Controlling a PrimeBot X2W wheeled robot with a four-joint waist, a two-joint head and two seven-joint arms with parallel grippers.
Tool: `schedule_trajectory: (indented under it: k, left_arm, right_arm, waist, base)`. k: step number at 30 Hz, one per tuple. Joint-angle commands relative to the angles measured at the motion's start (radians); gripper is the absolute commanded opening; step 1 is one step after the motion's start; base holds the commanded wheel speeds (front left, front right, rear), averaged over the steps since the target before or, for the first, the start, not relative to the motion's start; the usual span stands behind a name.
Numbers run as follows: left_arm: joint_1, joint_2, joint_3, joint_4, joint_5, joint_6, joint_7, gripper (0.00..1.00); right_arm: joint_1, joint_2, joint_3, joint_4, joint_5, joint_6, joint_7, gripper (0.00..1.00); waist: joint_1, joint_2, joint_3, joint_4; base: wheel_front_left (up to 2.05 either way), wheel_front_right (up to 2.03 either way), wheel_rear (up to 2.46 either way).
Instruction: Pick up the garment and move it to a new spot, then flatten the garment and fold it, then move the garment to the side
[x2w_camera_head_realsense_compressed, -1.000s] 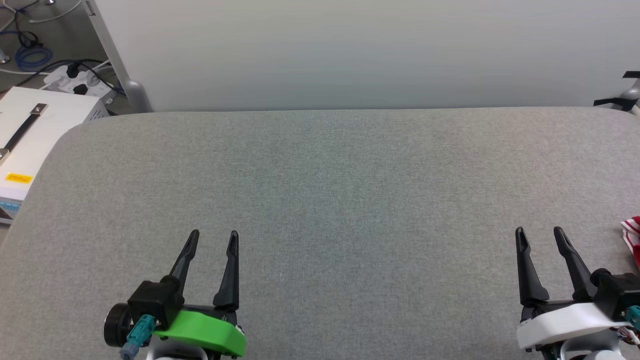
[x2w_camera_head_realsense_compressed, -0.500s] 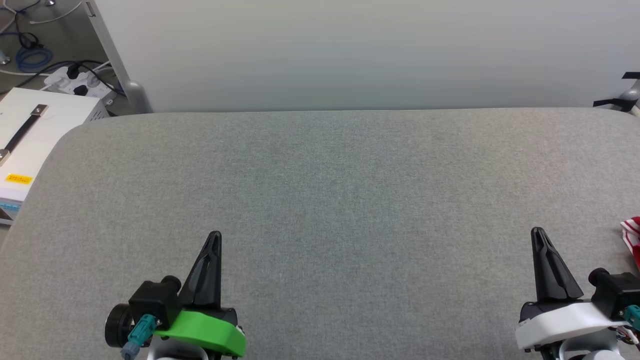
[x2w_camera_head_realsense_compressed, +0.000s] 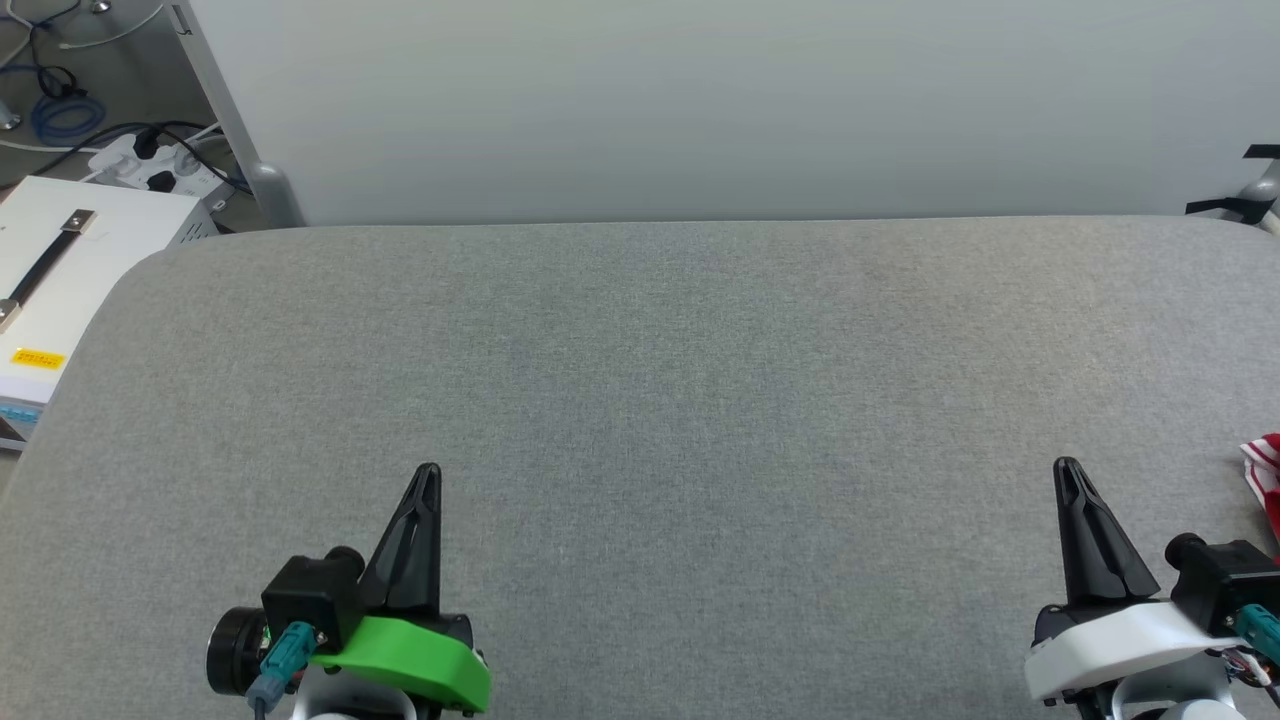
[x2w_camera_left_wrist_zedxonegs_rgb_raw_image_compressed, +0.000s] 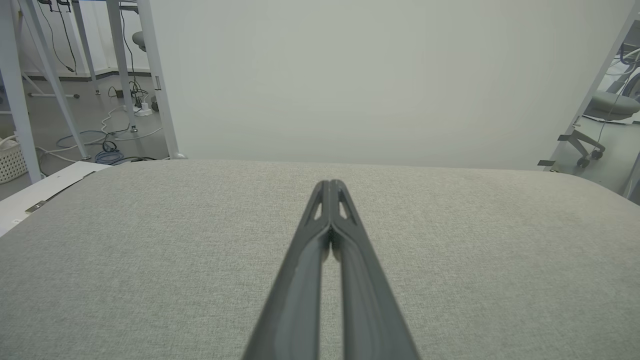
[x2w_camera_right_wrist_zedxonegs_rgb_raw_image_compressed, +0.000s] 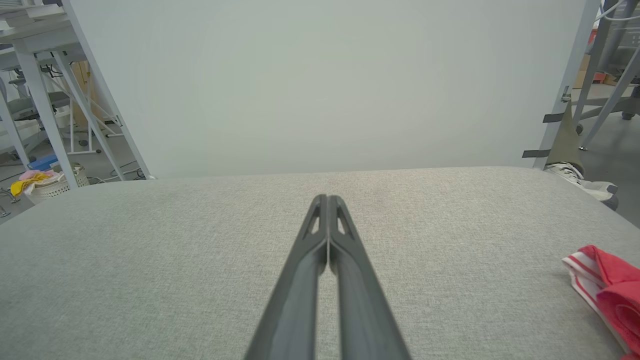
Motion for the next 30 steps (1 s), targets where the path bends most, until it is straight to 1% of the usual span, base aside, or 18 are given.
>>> schedule_trajectory:
  k: [1,30]
  left_arm:
    - [-0.003,-0.001,0.005,-0.005,0.011,0.007,0.005,0.00]
    - [-0.009,-0.002,0.019,-0.024,0.053,0.037,0.066,0.00]
  right_arm:
    - [-0.005,0.002,0.002,-0.006,-0.010,0.000,0.006,0.00]
    - [-0.013,0.016,0.005,-0.023,-0.068,0.000,0.066,0.00]
  waist:
    - [0.0000,0.0000,0.000,0.000]
    - [0.0000,0.0000,-0.002,-0.001]
  base:
    - [0.00,0.00,0.00]
    - [0.00,0.00,0.00]
